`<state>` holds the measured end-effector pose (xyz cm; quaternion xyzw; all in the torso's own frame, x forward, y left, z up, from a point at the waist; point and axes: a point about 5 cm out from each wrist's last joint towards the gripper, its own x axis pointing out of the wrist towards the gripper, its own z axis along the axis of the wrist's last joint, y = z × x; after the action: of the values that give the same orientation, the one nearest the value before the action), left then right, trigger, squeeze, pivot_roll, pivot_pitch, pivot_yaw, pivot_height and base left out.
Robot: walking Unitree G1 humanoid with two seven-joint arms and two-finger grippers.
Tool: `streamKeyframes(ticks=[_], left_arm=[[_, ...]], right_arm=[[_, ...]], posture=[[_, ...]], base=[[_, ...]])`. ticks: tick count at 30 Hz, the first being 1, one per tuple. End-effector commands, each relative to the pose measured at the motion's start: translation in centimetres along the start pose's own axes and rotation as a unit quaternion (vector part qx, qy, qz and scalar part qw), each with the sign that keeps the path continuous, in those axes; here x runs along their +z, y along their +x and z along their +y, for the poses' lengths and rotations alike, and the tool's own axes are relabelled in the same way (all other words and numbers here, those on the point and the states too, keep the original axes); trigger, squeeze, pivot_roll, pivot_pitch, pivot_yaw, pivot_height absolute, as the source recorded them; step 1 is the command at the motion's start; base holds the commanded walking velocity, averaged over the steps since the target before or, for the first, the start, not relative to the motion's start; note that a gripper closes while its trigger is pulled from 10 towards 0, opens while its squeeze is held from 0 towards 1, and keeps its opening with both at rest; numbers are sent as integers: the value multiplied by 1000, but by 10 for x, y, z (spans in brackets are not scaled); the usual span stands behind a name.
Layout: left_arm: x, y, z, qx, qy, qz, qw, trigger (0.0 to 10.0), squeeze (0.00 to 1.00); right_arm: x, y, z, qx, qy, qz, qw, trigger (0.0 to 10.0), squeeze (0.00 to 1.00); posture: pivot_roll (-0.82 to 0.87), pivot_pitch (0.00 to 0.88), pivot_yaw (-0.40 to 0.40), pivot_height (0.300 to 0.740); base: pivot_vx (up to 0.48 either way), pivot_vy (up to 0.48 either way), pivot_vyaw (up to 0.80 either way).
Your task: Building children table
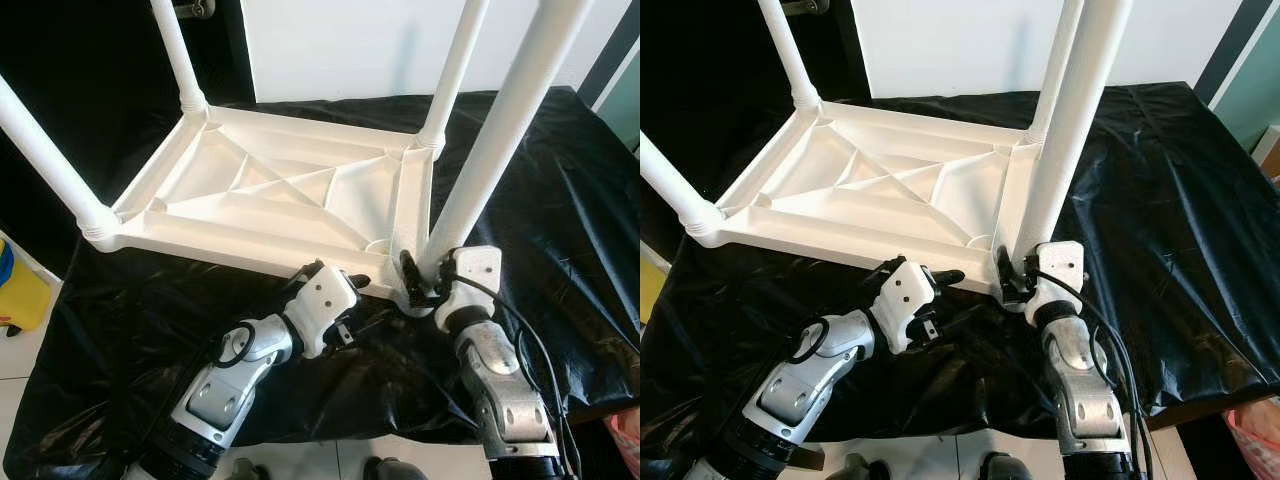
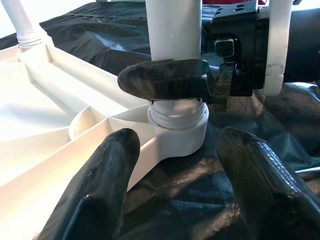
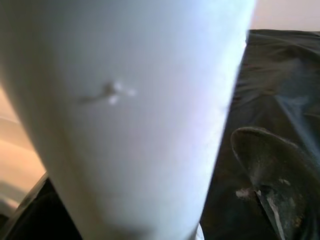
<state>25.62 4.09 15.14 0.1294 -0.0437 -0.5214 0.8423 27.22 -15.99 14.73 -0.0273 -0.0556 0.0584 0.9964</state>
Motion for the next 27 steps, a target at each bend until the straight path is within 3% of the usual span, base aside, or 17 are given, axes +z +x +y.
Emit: streamKeyframes(ticks=[1, 2, 5, 6, 10, 13, 20, 21, 22, 23, 24, 25, 27], left_arm=[[0, -1, -4, -16, 0, 2, 1000, 10000, 0], [-1, -2, -4, -17, -1, 3, 1000, 10000, 0], [-1, -2, -5, -19, 0, 4, 1000, 10000, 0], [-1, -2, -6, -23, 0, 4, 1000, 10000, 0], [-1, -2, -7, -25, 1, 4, 1000, 10000, 0], [0, 0, -7, -28, 1, 2, 1000, 10000, 0], [1, 0, -8, -33, -3, 2, 999, 10000, 0], [1, -2, -8, -36, -4, 2, 999, 10000, 0], [1, -2, -8, -36, -4, 2, 999, 10000, 0], [0, -4, -9, -37, -5, 4, 999, 10000, 0], [0, -4, -9, -37, -5, 4, 999, 10000, 0], [-1, -8, -7, -37, -6, 9, 999, 10000, 0], [-1, -10, -6, -36, -7, 12, 999, 10000, 0]], right_arm=[[0, -1, -1, 8, 6, 1, 1000, 10000, 522], [0, -1, -3, 23, 6, 0, 1000, 10000, 0], [1, -1, -5, 48, 6, 0, 999, 10000, 0], [3, 0, -5, 87, -2, -4, 996, 10000, 0], [3, 1, -5, 113, -9, -6, 994, 10000, 0], [5, 7, -2, 191, -20, -4, 981, 10000, 0], [5, 12, 1, 251, -33, 4, 967, 10000, 0], [3, 15, 1, 269, -40, 10, 962, 8588, 0], [3, 15, 1, 269, -40, 10, 962, 8588, 0], [1, 17, 1, 282, -46, 14, 958, 2510, 0], [1, 17, 1, 282, -46, 14, 958, 2510, 0], [-1, 18, 0, 289, -50, 22, 956, 39, 0], [-3, 18, -2, 294, -52, 26, 954, 39, 0]], posture=[[-139, 124, 19, 740], [-139, 124, 19, 740], [-140, 121, 19, 740], [-143, 117, 22, 740], [-144, 116, 23, 740], [-144, 112, 23, 740], [-133, 114, 22, 740], [-130, 116, 21, 740], [-130, 116, 21, 740], [-122, 119, 19, 740], [-122, 119, 19, 740], [-114, 120, 16, 740], [-114, 120, 16, 740]], base=[[0, 0, 0], [0, 0, 0], [0, 0, 0], [0, 0, 0], [0, 0, 0], [0, 0, 0], [0, 0, 0], [0, 0, 0], [0, 0, 0], [0, 0, 0], [0, 0, 0], [0, 0, 0], [0, 0, 0]])
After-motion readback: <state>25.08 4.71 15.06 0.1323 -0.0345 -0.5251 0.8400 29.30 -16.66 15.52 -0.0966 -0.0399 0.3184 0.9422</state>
